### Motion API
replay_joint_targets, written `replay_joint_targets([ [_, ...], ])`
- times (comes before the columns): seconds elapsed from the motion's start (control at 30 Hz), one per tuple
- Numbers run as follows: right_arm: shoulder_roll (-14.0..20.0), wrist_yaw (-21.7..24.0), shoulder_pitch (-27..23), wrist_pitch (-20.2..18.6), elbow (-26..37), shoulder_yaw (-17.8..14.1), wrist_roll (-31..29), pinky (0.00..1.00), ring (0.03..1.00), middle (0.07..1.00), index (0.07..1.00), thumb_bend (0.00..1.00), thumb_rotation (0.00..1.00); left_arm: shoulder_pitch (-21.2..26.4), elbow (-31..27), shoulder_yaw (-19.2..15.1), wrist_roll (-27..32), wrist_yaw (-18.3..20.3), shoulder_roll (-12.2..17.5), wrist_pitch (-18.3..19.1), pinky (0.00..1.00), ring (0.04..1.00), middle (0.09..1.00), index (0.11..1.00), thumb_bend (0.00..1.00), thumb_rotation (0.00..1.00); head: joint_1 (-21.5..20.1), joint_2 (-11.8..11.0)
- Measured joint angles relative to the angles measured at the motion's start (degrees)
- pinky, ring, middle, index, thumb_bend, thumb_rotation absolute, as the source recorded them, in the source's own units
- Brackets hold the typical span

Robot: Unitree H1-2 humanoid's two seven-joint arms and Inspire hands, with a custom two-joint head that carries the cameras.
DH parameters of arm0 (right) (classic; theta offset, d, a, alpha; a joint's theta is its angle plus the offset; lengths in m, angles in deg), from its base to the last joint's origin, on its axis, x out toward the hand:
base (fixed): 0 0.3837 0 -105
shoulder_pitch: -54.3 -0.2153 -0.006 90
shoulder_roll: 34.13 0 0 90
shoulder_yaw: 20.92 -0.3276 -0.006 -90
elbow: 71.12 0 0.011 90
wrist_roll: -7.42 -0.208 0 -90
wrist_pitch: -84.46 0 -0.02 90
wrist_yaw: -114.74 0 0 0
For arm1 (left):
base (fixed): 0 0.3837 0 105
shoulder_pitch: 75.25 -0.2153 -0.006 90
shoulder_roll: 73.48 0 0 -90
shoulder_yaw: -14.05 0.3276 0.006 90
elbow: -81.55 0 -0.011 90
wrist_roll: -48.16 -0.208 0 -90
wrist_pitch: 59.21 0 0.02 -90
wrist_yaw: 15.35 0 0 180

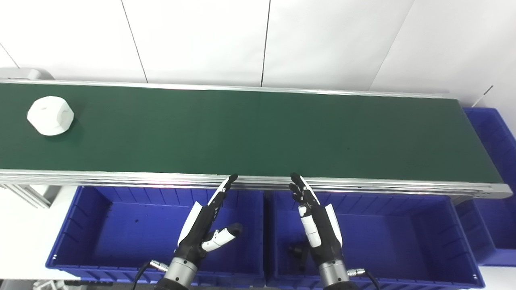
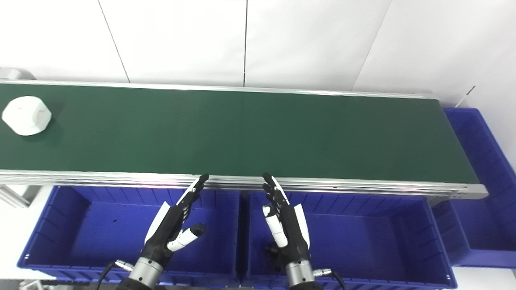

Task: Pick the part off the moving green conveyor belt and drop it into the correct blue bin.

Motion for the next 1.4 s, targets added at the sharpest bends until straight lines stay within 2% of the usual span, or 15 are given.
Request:
replay_joint_targets([
  [0.53, 0.27, 0.08, 0.00, 0.02, -0.19, 0.12, -0.22, 0.91, 0.916, 0.948, 0.924, 0.84, 1.00, 0.10, 0.51, 0.03, 0.28, -0.02, -0.08, -0.01, 1.00, 1.000, 1.000, 0.968, 0.96, 0.88, 0.70, -0.62],
  [0.63, 0.41, 0.27, 0.01, 0.03, -0.22, 0.11, -0.58, 0.92, 0.918, 0.945, 0.923, 0.86, 1.00, 0.12, 0.87, 0.02, 0.86, -0.03, -0.25, -0.10, 1.00, 1.000, 1.000, 0.963, 0.92, 0.92, 0.97, -0.70],
  [0.77, 0.60, 0.69, 0.07, 0.04, -0.22, 0.06, -0.76, 0.91, 0.914, 0.941, 0.921, 0.86, 1.00, 0.15, 0.98, 0.04, 1.56, -0.10, -0.47, -0.96, 1.00, 1.000, 1.000, 0.962, 0.91, 0.99, 1.06, -0.70],
  [0.93, 0.66, 0.76, 0.07, 0.14, -0.42, -0.03, -0.74, 0.91, 0.917, 0.937, 0.921, 0.87, 1.00, 0.16, 1.25, 0.04, 1.56, -0.25, -0.67, -1.15, 0.99, 1.000, 1.000, 0.965, 0.91, 1.00, 1.58, -0.97],
  [1.07, 1.03, 0.93, 0.10, 0.92, -0.61, 0.02, -0.69, 0.89, 0.907, 0.930, 0.918, 0.87, 1.00, 0.21, 1.49, -0.06, 1.57, -0.74, -1.02, -1.65, 1.00, 1.000, 1.000, 0.964, 0.93, 1.00, 1.93, -1.06],
  [1.33, 1.20, 1.04, 1.18, 3.19, -0.06, 0.04, -1.29, 0.89, 0.907, 0.929, 0.916, 0.86, 1.00, 0.20, 1.58, -0.43, 2.52, -0.87, -2.08, -1.85, 0.98, 1.000, 1.000, 0.970, 0.90, 1.00, 2.11, -1.41],
  [1.4, 1.20, 1.02, 1.20, 3.30, 0.07, 0.00, -1.30, 0.89, 0.907, 0.930, 0.916, 0.86, 1.00, 0.19, 1.60, -0.47, 2.69, -0.90, -2.14, -1.95, 0.98, 1.000, 1.000, 0.969, 0.90, 1.00, 3.07, -2.28],
])
